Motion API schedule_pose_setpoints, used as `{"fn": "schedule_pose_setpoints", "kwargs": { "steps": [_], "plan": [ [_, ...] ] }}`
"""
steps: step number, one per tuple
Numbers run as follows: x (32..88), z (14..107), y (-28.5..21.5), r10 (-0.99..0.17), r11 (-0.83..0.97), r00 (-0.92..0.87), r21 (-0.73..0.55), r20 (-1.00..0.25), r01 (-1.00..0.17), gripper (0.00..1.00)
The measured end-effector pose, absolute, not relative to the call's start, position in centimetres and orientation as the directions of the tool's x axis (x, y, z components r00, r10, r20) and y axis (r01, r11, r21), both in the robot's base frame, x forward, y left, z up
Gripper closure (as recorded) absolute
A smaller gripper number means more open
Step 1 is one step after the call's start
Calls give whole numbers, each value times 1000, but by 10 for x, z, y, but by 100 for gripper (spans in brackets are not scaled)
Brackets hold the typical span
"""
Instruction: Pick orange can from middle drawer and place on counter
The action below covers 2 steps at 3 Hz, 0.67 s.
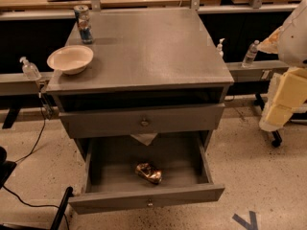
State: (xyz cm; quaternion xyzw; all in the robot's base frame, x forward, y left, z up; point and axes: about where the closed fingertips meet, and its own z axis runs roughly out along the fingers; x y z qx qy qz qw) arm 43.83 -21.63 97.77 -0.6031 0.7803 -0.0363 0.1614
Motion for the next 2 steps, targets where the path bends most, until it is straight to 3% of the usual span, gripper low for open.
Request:
{"fn": "schedule_pose_setpoints", "kwargs": {
  "steps": [2],
  "plan": [
    [445, 964, -207, -958, 234, -188, -217, -214, -948, 0]
  ]
}}
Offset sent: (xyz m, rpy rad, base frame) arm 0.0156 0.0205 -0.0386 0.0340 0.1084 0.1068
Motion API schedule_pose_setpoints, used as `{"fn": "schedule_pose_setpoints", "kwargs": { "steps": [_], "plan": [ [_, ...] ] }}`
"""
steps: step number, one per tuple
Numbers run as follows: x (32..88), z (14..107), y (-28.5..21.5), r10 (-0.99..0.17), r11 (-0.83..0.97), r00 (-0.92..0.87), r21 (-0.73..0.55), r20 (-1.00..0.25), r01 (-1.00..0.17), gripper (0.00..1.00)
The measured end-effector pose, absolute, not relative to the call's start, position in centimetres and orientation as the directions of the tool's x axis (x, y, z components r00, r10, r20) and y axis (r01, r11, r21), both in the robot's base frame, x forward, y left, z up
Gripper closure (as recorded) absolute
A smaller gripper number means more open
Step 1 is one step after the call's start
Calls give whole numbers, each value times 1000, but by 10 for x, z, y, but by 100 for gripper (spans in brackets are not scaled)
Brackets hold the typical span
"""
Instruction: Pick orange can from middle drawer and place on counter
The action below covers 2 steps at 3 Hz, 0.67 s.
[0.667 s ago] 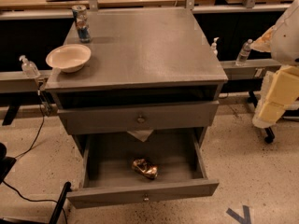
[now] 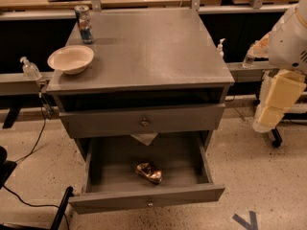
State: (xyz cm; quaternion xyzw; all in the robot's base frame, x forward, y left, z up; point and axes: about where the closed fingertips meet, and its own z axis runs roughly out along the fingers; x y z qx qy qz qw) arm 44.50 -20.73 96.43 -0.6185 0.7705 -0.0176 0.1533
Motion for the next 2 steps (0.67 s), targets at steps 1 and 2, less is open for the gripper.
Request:
{"fn": "schedule_pose_setpoints", "kwargs": {
  "steps": [1, 2],
  "plan": [
    [449, 909, -155, -950, 142, -92, -153, -297, -978, 0],
    [434, 847, -112, -929, 111, -56, -130, -366, -985, 0]
  ]
}}
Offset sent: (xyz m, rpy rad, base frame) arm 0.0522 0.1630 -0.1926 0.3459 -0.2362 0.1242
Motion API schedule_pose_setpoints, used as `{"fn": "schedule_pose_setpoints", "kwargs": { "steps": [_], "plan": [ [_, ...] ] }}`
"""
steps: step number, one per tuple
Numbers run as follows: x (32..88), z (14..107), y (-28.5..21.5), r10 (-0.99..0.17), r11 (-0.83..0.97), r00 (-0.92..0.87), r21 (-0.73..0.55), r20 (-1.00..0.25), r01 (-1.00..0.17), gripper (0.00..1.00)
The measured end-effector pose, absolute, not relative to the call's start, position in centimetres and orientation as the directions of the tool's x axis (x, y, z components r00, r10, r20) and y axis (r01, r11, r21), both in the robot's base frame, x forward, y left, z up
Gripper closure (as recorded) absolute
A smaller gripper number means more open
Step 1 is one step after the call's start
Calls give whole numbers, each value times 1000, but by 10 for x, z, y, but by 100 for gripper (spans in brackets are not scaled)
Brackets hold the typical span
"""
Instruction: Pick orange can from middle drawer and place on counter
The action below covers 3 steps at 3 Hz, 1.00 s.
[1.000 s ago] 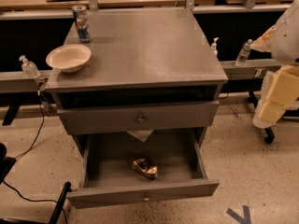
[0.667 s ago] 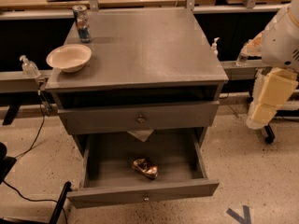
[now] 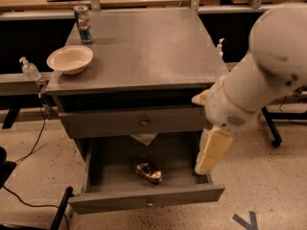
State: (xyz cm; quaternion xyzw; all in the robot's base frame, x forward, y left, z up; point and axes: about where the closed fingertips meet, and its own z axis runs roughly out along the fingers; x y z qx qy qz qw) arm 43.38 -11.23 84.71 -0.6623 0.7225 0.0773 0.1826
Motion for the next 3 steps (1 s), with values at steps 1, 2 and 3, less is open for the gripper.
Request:
{"fn": "schedule_pose_setpoints", "kwargs": {
  "steps": [1, 2, 3],
  "plan": [
    [453, 807, -82, -893, 78, 8, -172, -451, -982, 0],
    [469, 809, -74, -880, 86, 34, -228, -474, -970, 0],
    [480, 786, -73, -854, 113, -19, -151, -521, -982, 0]
  ]
}}
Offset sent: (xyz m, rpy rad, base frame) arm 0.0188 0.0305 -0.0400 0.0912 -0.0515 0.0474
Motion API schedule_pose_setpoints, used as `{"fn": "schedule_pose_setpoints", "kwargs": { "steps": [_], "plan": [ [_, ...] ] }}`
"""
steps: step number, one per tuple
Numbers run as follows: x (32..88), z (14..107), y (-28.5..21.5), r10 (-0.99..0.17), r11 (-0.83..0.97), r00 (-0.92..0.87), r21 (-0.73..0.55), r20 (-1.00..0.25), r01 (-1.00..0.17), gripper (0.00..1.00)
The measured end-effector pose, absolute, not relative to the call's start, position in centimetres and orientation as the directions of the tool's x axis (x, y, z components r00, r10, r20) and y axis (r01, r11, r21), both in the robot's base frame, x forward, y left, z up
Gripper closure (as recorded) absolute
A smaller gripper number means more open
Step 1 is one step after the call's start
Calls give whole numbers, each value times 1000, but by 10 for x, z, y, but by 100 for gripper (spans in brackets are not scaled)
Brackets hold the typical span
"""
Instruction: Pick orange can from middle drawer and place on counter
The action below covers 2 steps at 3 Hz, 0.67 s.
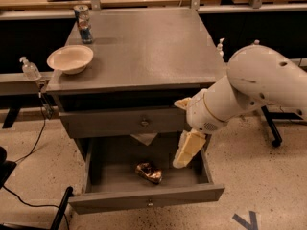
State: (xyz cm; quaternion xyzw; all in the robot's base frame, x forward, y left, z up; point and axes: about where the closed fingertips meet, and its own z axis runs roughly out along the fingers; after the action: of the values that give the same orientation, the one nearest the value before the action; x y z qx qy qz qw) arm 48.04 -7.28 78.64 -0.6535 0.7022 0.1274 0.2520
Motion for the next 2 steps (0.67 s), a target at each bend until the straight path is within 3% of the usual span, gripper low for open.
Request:
{"fn": "schedule_pose_setpoints", "kwargs": {
  "steps": [1, 2],
  "plan": [
    [469, 715, -70, -776, 209, -171, 8, -608, -978, 0],
    [457, 649, -71, -706, 309, -273, 63, -653, -949, 0]
  ]
}}
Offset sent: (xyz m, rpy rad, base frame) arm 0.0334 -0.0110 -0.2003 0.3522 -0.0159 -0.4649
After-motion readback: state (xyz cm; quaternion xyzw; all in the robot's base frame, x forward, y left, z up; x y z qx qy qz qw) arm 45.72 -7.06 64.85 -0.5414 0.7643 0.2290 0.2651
